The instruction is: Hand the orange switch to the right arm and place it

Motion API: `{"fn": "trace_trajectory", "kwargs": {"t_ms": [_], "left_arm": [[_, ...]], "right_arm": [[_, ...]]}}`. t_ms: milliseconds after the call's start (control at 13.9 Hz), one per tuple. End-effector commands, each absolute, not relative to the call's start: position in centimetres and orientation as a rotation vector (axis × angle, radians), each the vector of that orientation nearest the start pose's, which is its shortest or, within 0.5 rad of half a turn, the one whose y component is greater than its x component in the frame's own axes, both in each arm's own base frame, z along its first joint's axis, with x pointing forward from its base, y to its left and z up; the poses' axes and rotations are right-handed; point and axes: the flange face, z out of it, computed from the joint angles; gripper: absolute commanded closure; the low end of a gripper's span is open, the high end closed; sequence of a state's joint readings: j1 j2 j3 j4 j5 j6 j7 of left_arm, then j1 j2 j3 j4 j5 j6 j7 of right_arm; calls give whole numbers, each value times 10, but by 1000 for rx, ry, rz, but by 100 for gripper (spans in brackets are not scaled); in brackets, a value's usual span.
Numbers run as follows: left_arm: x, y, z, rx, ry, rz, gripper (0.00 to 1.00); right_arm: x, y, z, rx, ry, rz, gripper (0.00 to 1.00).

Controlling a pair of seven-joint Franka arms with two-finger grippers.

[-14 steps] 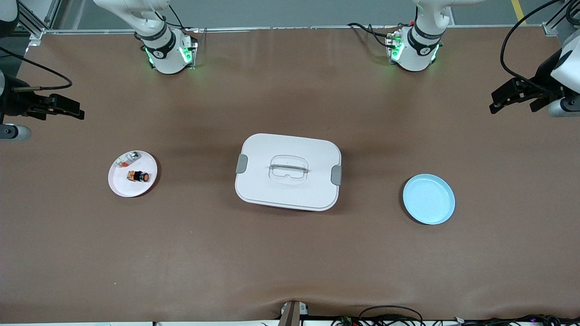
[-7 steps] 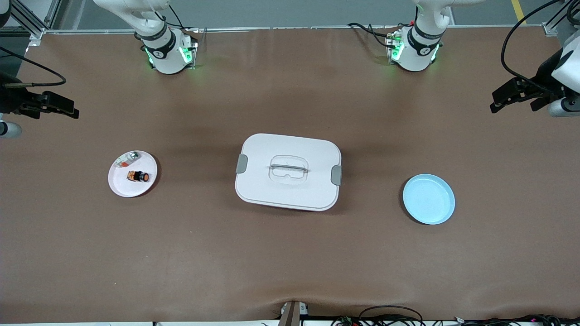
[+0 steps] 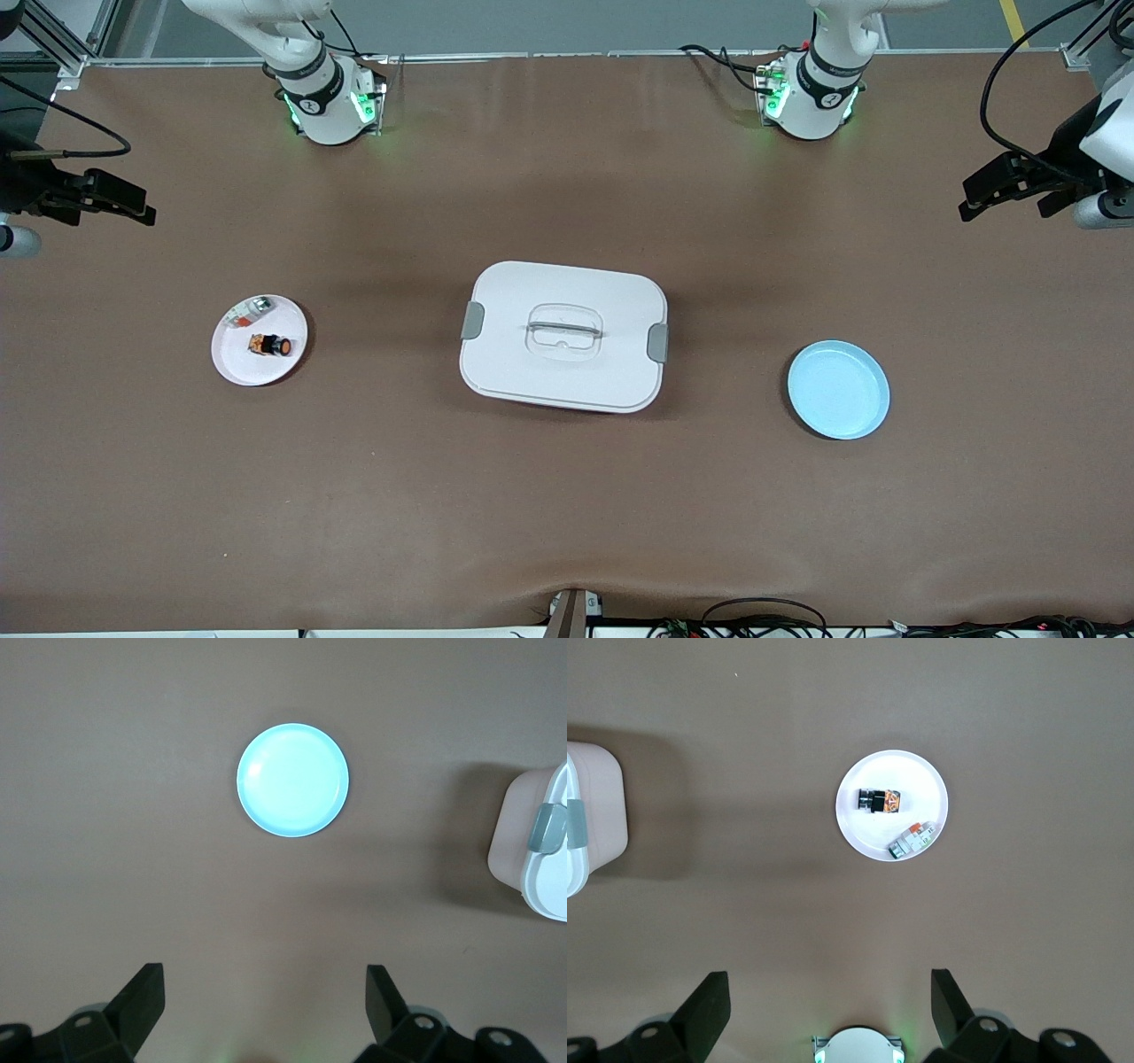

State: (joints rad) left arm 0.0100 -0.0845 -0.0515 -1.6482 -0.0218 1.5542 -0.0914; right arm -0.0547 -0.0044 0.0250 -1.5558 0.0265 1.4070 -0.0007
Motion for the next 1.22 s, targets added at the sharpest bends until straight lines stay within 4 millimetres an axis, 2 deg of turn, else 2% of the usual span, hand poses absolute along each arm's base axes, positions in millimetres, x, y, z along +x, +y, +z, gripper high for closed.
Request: {"fn": "trace_trajectory", "kwargs": {"t_ms": [0, 144, 360, 720, 1152], "left_arm": [[527, -22, 637, -3145, -55, 27, 0], [527, -22, 637, -3145, -55, 27, 0], [527, -22, 638, -3145, -55, 27, 0], [527, -25, 637, -3144, -46, 27, 0], [527, -24, 637, -3146, -46, 27, 0]], "right_arm": [[515, -8, 621, -3093, 74, 188, 0], [514, -8, 622, -3093, 72, 185, 0], [512, 2, 623, -3096, 170, 189, 0], [510, -1, 617, -3095, 166, 184, 0], [501, -2, 614, -3097, 71, 153, 0]]}}
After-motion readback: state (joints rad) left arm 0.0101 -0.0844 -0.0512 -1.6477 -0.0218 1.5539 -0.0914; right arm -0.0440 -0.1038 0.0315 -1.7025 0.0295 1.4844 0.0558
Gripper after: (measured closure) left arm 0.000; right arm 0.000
